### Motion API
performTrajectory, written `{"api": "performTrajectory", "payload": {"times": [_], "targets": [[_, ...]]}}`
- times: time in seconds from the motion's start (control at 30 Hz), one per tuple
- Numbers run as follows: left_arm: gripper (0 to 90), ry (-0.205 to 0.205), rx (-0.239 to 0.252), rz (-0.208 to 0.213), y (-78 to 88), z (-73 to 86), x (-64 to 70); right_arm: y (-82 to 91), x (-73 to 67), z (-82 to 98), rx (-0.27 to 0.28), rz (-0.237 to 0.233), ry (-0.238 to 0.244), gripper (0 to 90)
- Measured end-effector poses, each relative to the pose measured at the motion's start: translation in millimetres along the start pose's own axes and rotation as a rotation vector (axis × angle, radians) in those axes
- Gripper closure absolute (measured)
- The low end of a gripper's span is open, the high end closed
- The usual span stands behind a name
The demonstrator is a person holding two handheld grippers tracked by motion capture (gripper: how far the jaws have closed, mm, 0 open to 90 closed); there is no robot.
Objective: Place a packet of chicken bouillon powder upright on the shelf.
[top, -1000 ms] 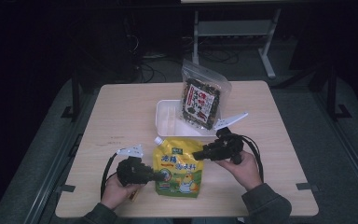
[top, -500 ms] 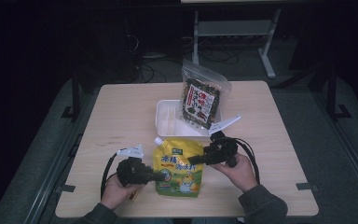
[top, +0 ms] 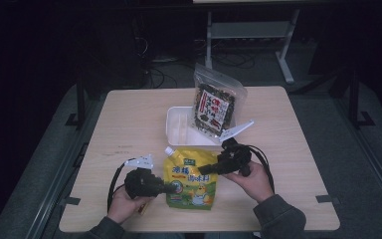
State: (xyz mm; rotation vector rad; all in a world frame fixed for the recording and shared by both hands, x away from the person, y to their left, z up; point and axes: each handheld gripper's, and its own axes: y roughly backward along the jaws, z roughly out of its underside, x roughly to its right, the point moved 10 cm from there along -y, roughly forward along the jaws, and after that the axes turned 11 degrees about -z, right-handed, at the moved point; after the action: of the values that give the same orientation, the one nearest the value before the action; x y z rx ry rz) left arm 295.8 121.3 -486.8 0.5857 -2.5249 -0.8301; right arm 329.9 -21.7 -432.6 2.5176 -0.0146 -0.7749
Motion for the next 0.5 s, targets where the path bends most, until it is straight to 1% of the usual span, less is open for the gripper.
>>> {"api": "performTrajectory", "payload": {"times": [0.2, 0.37, 0.43, 0.5], "targets": [[77.4, -0.008, 0.005, -0.005, 0.8, -1.5, 1.1, 8.9, -5.8, -13.5, -0.034, 0.009, 0.013, 63.2], [77.8, -0.016, 0.006, -0.004, 2.0, -3.2, 2.9, 15.2, -10.1, -26.6, -0.094, 0.015, 0.025, 62.2], [77.9, -0.022, 0.006, -0.007, 2.4, -3.9, 3.6, 16.5, -12.0, -31.7, -0.123, 0.007, 0.026, 62.2], [78.0, -0.031, 0.005, -0.007, 2.8, -4.7, 4.3, 17.6, -12.3, -36.2, -0.161, 0.017, 0.032, 62.3]]}}
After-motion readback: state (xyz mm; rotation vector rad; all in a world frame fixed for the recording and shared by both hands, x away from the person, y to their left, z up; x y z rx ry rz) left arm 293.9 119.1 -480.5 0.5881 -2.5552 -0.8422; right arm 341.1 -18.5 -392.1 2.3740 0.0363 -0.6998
